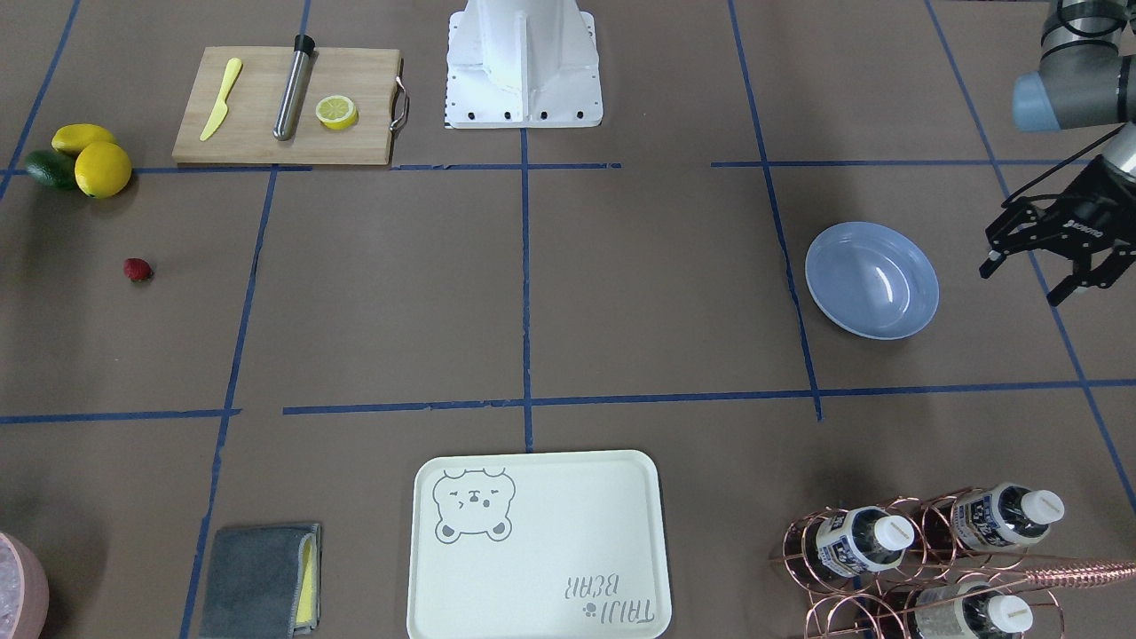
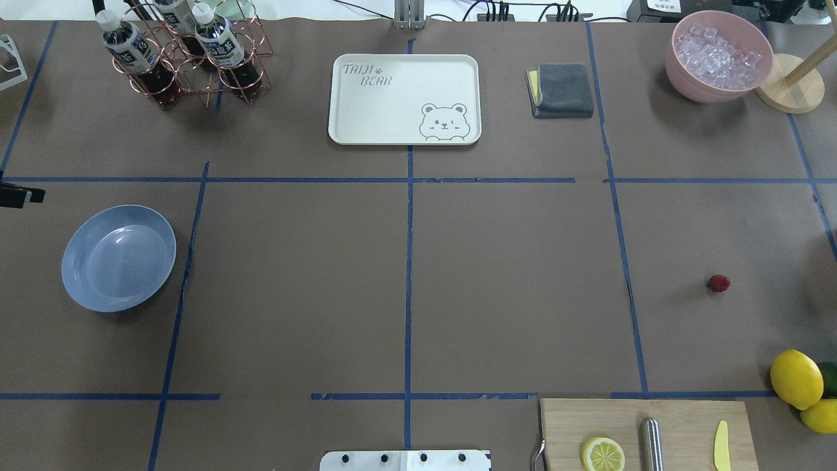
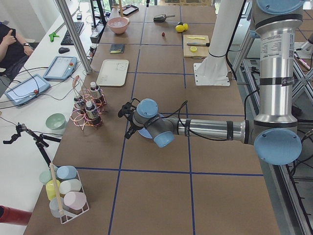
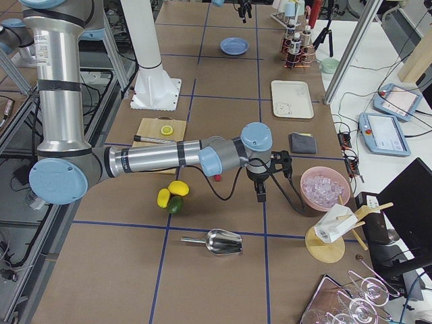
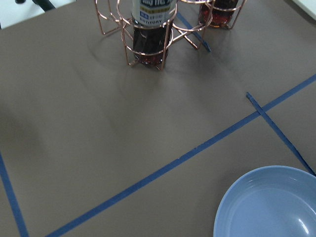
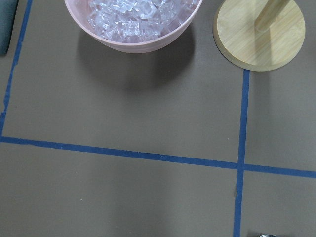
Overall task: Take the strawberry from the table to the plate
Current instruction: 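Reach the left gripper to the light blue plate's rim and grip it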
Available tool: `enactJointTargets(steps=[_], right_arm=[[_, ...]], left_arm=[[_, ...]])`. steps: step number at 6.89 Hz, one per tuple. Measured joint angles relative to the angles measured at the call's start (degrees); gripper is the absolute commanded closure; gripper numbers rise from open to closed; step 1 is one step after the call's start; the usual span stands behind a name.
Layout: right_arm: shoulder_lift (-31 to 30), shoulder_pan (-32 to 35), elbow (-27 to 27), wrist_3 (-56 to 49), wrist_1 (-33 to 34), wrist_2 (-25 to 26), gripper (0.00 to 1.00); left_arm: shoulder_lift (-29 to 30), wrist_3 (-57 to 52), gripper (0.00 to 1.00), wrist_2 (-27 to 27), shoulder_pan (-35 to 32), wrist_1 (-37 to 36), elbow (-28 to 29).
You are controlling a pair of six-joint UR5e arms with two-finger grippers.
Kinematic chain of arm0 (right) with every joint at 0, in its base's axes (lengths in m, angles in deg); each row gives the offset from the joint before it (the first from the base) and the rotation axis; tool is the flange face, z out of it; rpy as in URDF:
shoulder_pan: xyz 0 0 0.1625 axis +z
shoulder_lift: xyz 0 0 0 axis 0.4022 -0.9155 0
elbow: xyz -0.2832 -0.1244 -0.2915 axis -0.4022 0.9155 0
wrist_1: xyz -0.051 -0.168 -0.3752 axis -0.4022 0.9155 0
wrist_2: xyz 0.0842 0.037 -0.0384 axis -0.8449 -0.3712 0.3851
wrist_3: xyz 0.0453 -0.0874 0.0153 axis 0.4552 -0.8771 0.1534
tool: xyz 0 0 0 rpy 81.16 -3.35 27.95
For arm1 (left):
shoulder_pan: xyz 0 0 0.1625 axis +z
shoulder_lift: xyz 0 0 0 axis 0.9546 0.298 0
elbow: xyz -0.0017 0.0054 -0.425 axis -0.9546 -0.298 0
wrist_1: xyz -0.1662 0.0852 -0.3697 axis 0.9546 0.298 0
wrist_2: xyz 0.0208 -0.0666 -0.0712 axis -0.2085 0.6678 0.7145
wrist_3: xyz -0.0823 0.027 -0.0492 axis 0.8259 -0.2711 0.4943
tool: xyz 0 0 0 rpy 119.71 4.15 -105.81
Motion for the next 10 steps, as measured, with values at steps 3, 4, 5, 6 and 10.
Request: enactJointTargets(steps=[3,4,5,6,10], right_arm=[[-0.2,0.0,0.1,0.1,-0.4,0.0,0.0],[-0.3,0.0,0.1,0.1,-0.4,0.0,0.0],[-0.4,0.0,0.1,0.1,-0.4,0.0,0.0],[-0.6,0.0,0.1,0.1,-0.4,0.0,0.0],[-0.7,0.0,0.1,0.1,-0.4,0.0,0.0]], left_arm=[[-0.4,11.4,0.37,-6.0,7.6,6.9,6.2],[-0.4,12.0,0.56,-6.4,9.1,7.3,6.9],[-0.4,12.2,0.84,-6.7,10.0,7.5,7.2],[-0.4,12.3,1.0,-6.9,10.5,7.6,7.4],[-0.3,12.6,1.0,-4.1,11.3,8.7,3.8]])
